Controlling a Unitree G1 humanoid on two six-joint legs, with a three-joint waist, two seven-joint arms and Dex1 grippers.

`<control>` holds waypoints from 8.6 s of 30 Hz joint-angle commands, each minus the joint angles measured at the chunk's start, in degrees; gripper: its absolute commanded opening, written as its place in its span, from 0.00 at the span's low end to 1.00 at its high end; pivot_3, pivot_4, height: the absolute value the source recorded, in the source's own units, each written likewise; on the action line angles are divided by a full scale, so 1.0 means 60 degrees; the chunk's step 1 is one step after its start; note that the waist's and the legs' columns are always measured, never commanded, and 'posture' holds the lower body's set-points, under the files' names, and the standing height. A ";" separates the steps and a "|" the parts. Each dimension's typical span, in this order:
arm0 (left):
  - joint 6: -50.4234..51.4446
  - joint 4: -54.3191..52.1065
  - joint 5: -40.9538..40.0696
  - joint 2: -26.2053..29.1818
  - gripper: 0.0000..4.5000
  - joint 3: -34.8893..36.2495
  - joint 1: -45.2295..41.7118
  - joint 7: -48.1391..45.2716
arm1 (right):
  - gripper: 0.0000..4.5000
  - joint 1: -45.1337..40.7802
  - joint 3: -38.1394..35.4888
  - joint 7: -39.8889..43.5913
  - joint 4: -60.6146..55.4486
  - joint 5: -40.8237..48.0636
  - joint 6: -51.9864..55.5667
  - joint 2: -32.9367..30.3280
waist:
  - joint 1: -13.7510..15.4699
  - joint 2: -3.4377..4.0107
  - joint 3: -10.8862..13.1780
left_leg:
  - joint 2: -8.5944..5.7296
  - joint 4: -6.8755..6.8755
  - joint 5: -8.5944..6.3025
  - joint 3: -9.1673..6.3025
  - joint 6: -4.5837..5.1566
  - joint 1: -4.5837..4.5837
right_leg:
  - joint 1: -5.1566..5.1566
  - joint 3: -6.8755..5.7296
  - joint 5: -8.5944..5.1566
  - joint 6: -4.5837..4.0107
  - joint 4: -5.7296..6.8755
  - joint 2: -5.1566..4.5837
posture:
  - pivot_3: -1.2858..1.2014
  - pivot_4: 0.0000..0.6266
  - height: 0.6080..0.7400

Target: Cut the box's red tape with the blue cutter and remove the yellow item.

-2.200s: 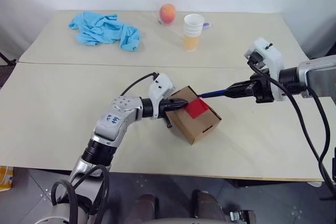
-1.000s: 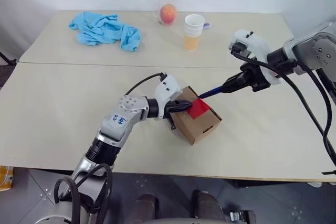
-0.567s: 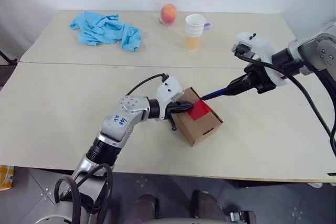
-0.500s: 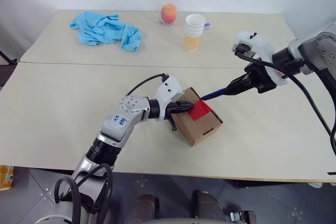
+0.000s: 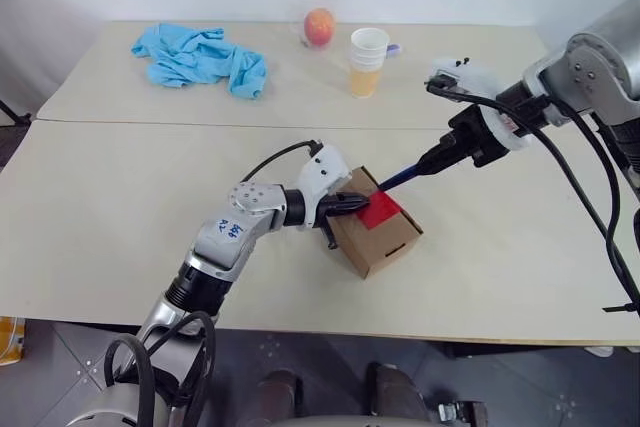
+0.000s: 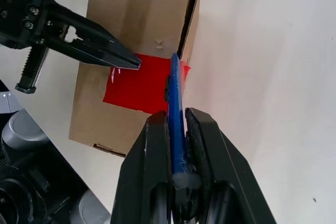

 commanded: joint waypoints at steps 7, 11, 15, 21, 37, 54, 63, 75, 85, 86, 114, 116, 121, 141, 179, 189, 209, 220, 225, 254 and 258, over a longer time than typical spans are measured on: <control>0.0495 0.0469 0.0379 -0.0007 0.00 -0.0724 0.0473 -0.0039 | 0.04 -0.0791 0.1036 0.0883 -0.0585 0.0273 0.0032 -0.0206 | 0.0020 -0.0005 -0.0003 | -0.0005 -0.0002 -0.0001 -0.0001 0.0002 0.0001 | 0.0001 0.0001 0.0000 0.0000 -0.0001 -0.0002 | 0.52 0.24 1.00; 0.0534 0.0465 0.0383 0.0030 0.00 -0.0708 0.0511 -0.0023 | 0.04 -0.0603 0.1328 0.1110 -0.1180 0.0396 0.0032 -0.0821 | 0.0041 -0.0005 -0.0003 | -0.0010 -0.0010 -0.0004 -0.0005 0.0006 0.0001 | 0.0000 -0.0001 0.0000 0.0000 -0.0007 -0.0005 | 0.52 0.24 1.00; 0.0565 0.0459 0.0366 0.0024 0.00 -0.0717 0.0527 -0.0019 | 0.04 -0.0591 0.1403 0.1215 -0.1281 0.0344 0.0032 -0.1031 | 0.0040 -0.0005 -0.0003 | -0.0016 -0.0010 -0.0007 -0.0004 0.0012 0.0001 | 0.0001 -0.0001 0.0000 0.0000 -0.0008 -0.0010 | 0.52 0.24 1.00; 0.0577 0.0498 0.0357 0.0031 0.00 -0.0729 0.0509 -0.0044 | 0.04 -0.0638 0.1488 0.1374 -0.1369 0.0271 0.0032 -0.1226 | 0.0043 -0.0006 -0.0003 | -0.0017 -0.0010 -0.0008 -0.0004 0.0014 0.0001 | 0.0003 -0.0001 0.0000 0.0000 -0.0009 -0.0011 | 0.52 0.24 1.00; 0.0702 0.0420 0.0331 0.0057 0.00 -0.0695 0.0547 -0.0007 | 0.04 -0.0309 0.1813 0.1816 -0.2067 0.0271 0.0032 -0.1679 | 0.0042 -0.0007 -0.0004 | -0.0016 -0.0010 -0.0008 -0.0004 0.0014 0.0001 | 0.0005 -0.0001 0.0000 0.0000 -0.0012 -0.0011 | 0.52 0.24 1.00; 0.0733 0.0460 0.0336 0.0059 0.00 -0.0693 0.0525 -0.0019 | 0.04 -0.0085 0.2022 0.1711 -0.2936 0.1712 0.0032 -0.2809 | 0.0050 -0.0010 -0.0006 | -0.0015 -0.0011 -0.0010 -0.0003 0.0017 0.0001 | 0.0006 -0.0001 0.0000 0.0000 -0.0017 -0.0011 | 0.52 0.24 1.00; 0.0724 0.0503 0.0341 0.0045 0.00 -0.0680 0.0495 -0.0034 | 0.04 0.0104 0.2040 0.1399 -0.3211 0.2203 0.0032 -0.3195 | 0.0052 -0.0011 -0.0006 | -0.0015 -0.0011 -0.0010 -0.0003 0.0018 0.0001 | 0.0008 -0.0001 0.0000 0.0000 -0.0019 -0.0011 | 0.52 0.24 1.00; 0.0773 0.0499 0.0338 0.0097 0.00 -0.0648 0.0488 -0.0050 | 0.04 0.0940 0.1589 0.0700 -0.3888 0.2716 0.0032 -0.3805 | 0.0055 -0.0011 -0.0007 | -0.0014 -0.0010 -0.0011 -0.0001 0.0019 0.0002 | 0.0009 -0.0001 0.0000 0.0000 -0.0021 -0.0011 | 0.52 0.24 1.00; 0.0744 0.0587 0.0351 0.0093 0.00 -0.0616 0.0433 -0.0060 | 0.04 0.1030 0.1497 0.0474 -0.4248 0.3068 0.0032 -0.4068 | 0.0055 -0.0011 -0.0007 | -0.0014 -0.0010 -0.0011 -0.0001 0.0020 0.0002 | 0.0010 -0.0002 0.0000 0.0000 -0.0023 -0.0011 | 0.52 0.24 1.00; 0.0752 0.0582 0.0347 0.0090 0.00 -0.0608 0.0437 -0.0054 | 0.04 0.1073 0.1491 0.0454 -0.4316 0.2986 0.0032 -0.4084 | 0.0056 -0.0011 -0.0007 | -0.0014 -0.0010 -0.0011 -0.0001 0.0020 0.0002 | 0.0010 -0.0002 0.0000 0.0000 -0.0022 -0.0011 | 0.52 0.24 1.00; 0.0921 0.0434 0.0323 0.0091 0.00 -0.0521 0.0520 0.0033 | 0.04 0.1178 0.1582 0.1423 -0.5255 0.1688 0.0032 -0.3806 | 0.0032 -0.0014 -0.0008 | -0.0008 -0.0004 -0.0010 0.0010 0.0018 0.0023 | 0.0020 0.0004 0.0000 0.0000 -0.0009 -0.0009 | 0.52 0.24 1.00; 0.0935 0.0411 0.0320 0.0083 0.00 -0.0515 0.0546 0.0061 | 0.04 0.1324 0.1475 0.1659 -0.5533 0.1758 0.0032 -0.4198 | 0.0032 -0.0014 -0.0008 | -0.0008 -0.0007 -0.0011 0.0010 0.0019 0.0022 | 0.0020 0.0004 0.0000 0.0000 -0.0013 -0.0010 | 0.52 0.24 1.00; 0.0896 0.0418 0.0320 0.0103 0.00 -0.0513 0.0558 0.0059 | 0.04 0.1793 0.1044 0.1917 -0.5731 0.1687 0.0032 -0.4739 | 0.0032 -0.0014 -0.0008 | -0.0008 -0.0006 -0.0011 0.0013 0.0019 0.0023 | 0.0024 0.0004 0.0000 0.0000 -0.0014 -0.0010 | 0.52 0.24 1.00; 0.0219 -0.0233 -0.2444 0.1792 0.00 0.2362 0.0537 -0.2582 | 0.04 1.0658 -0.7163 -0.0468 -0.0950 -0.1702 -0.8999 -0.2815 | -0.0008 -0.0033 -0.0006 | 0.0019 0.0000 -0.0006 0.0063 0.0011 0.0031 | 0.0012 0.0015 0.0002 0.0005 0.0004 -0.0003 | 0.52 0.24 1.00; 0.0408 -0.1811 -0.1144 0.1081 0.00 0.1552 0.2784 0.0944 | 0.01 1.1806 -0.5059 -0.2349 -0.5626 -0.3632 -0.9029 0.2334 | -0.0099 -0.0012 -0.0005 | 0.0013 -0.0003 0.0003 0.0053 0.0001 0.0062 | 0.0029 0.0045 0.0003 0.0008 0.0011 0.0001 | 0.52 0.24 1.00; 0.1059 -0.2384 -0.1418 0.1805 0.00 0.1653 0.3054 0.0523 | 0.01 1.1657 -0.4794 -0.3129 -0.6319 -0.3718 -0.6711 0.2487 | -0.0112 -0.0013 -0.0005 | 0.0015 -0.0009 0.0003 0.0050 0.0001 0.0067 | 0.0028 0.0047 0.0002 0.0004 0.0013 0.0005 | 0.52 0.24 1.00; 0.0049 -0.0316 -0.1269 0.2014 0.00 0.0990 0.0104 -0.1226 | 0.99 0.9403 -0.8165 -0.4325 -0.6829 -0.0411 -0.1579 0.3322 | -0.0025 -0.0016 -0.0004 | -0.0006 -0.0034 0.0003 0.0044 0.0009 0.0062 | 0.0020 0.0046 0.0002 0.0004 0.0012 -0.0004 | 0.52 0.24 1.00; 0.0070 -0.0283 -0.0466 0.1723 0.00 0.0203 0.0472 -0.1036 | 0.99 0.9610 -0.8063 -0.4503 -0.6670 -0.0311 -0.1646 0.2810 | -0.0015 -0.0017 -0.0005 | -0.0010 -0.0042 0.0005 0.0046 0.0014 0.0063 | 0.0020 0.0046 0.0002 0.0004 0.0009 -0.0006 | 0.52 0.24 1.00; 0.0072 -0.0244 -0.0342 0.1689 0.00 0.0158 0.0591 -0.1033 | 0.99 0.9669 -0.8430 -0.4434 -0.6313 -0.0169 -0.1615 0.2461 | -0.0020 -0.0019 -0.0006 | -0.0009 -0.0042 0.0005 0.0045 0.0014 0.0071 | 0.0029 0.0047 0.0001 0.0004 0.0007 -0.0005 | 0.52 0.24 1.00; -0.0086 0.0491 0.0288 0.1234 0.00 -0.0551 0.0519 -0.1003 | 0.99 0.8481 -0.6046 -0.6458 -0.6332 -0.1609 -0.0654 0.2596 | 0.0010 -0.0079 -0.0082 | -0.0010 -0.0040 0.0007 0.0034 0.0013 0.0085 | 0.0047 0.0045 0.0001 0.0003 0.0007 -0.0005 | 0.52 0.24 1.00; -0.0011 0.0501 0.0263 0.1245 0.00 -0.0578 0.0556 -0.1043 | 0.99 0.8813 -0.6321 -0.6581 -0.5895 -0.1778 -0.0900 0.2750 | 0.0010 -0.0081 -0.0085 | -0.0013 -0.0041 0.0007 0.0028 0.0014 0.0087 | 0.0053 0.0042 0.0001 0.0003 0.0004 -0.0007 | 0.52 0.24 1.00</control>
